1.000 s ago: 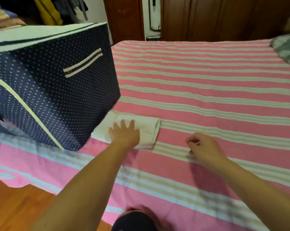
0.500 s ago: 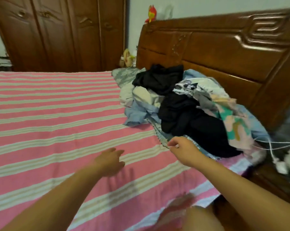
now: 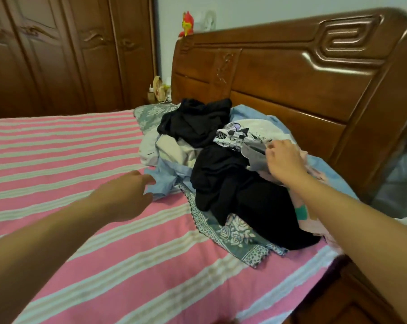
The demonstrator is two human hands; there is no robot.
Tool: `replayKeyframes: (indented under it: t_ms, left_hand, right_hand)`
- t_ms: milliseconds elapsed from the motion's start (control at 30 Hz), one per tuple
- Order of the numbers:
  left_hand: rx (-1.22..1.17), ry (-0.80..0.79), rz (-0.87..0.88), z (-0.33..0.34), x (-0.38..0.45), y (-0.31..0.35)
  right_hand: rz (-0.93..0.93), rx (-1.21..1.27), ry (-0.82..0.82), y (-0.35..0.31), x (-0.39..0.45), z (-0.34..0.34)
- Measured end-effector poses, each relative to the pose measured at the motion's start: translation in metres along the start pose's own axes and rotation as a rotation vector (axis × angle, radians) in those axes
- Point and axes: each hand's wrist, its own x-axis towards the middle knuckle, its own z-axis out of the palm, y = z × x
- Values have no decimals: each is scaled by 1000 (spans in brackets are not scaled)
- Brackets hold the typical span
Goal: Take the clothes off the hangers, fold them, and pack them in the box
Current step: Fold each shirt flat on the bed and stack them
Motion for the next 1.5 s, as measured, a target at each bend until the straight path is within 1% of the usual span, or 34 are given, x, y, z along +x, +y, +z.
replayKeyframes:
  t_ms: [67, 100, 200, 267, 300, 333, 367, 433, 500, 567, 600, 633, 700, 767, 867, 933, 967, 1000, 1067, 1100, 1167, 1233, 1333, 1400, 1467, 1500]
  left_hand:
    - [35, 16, 4, -11, -1, 1]
    - [45, 27, -1, -15, -1, 0]
    - [55, 39, -47, -20, 0, -14]
    - [49, 25, -80, -19, -1, -28]
    - [47, 15, -92, -17, -2, -35]
    - [46, 6, -99, -16, -3, -41]
    - [46, -2, -104, -15, -3, -46]
    - [44, -7, -112, -12, -4, -51]
    - [39, 13, -98, -10, -4, -52]
    - [1, 38, -71, -14, -7, -45]
    - [-39, 52, -60, -19, -9, -41]
    - [-83, 70, -49, -28, -10, -37]
    - [-191, 136, -26, -52, -15, -30]
    - [-382, 213, 11, -84, -26, -25]
    - [-723, 256, 118, -135, -64, -15]
    - [-894, 272, 203, -158, -98, -19]
    - [-939, 315, 226, -162, -113, -28]
    - [-946, 391, 214, -164, -129, -38]
    - [-843, 561, 115, -163, -160, -67]
    - [-799, 594, 55, -160, -174, -84]
    - [-761, 577, -36, -156, -201, -114]
    - [-762, 528, -112, -154, -222, -135]
    - [-819, 494, -194, -151, -239, -151]
    - [-874, 444, -257, -145, -243, -156]
    - [-888, 371, -380, -134, -245, -161]
    - [-862, 332, -453, -128, -244, -163]
  right_hand:
    - [70, 2, -10, -2, 44, 7]
    - [64, -33, -46, -1, 66, 12]
    - [6, -216, -243, -2, 116, 34]
    - [4, -321, -394, -6, 130, 52]
    - [17, -329, -425, -7, 135, 60]
    - [49, -287, -398, -11, 135, 61]
    - [99, -221, -336, -16, 135, 56]
    - [163, -84, -157, -36, 134, 29]
    - [140, -7, 44, -65, 131, -13]
    - [33, 62, 203, -98, 118, -61]
    - [-41, 121, 240, -116, 109, -87]
    - [-121, 211, 263, -134, 102, -112]
    - [-257, 436, 254, -175, 86, -164]
    - [-359, 704, 195, -219, 69, -208]
    - [-405, 1101, 0, -285, 36, -249]
    - [-410, 1223, -136, -325, 13, -252]
    - [-397, 1256, -184, -342, 3, -248]
    - [-375, 1298, -233, -358, -9, -241]
    - [-339, 1375, -315, -384, -31, -221]
    - [-306, 1407, -346, -394, -43, -209]
    - [-187, 1473, -423, -408, -64, -182]
    - [-112, 1462, -527, -417, -82, -153]
    - [-80, 1354, -704, -420, -98, -114]
    - [-54, 1321, -829, -416, -111, -91]
    - [-29, 1189, -881, -411, -133, -63]
    - [-66, 1070, -882, -408, -148, -55]
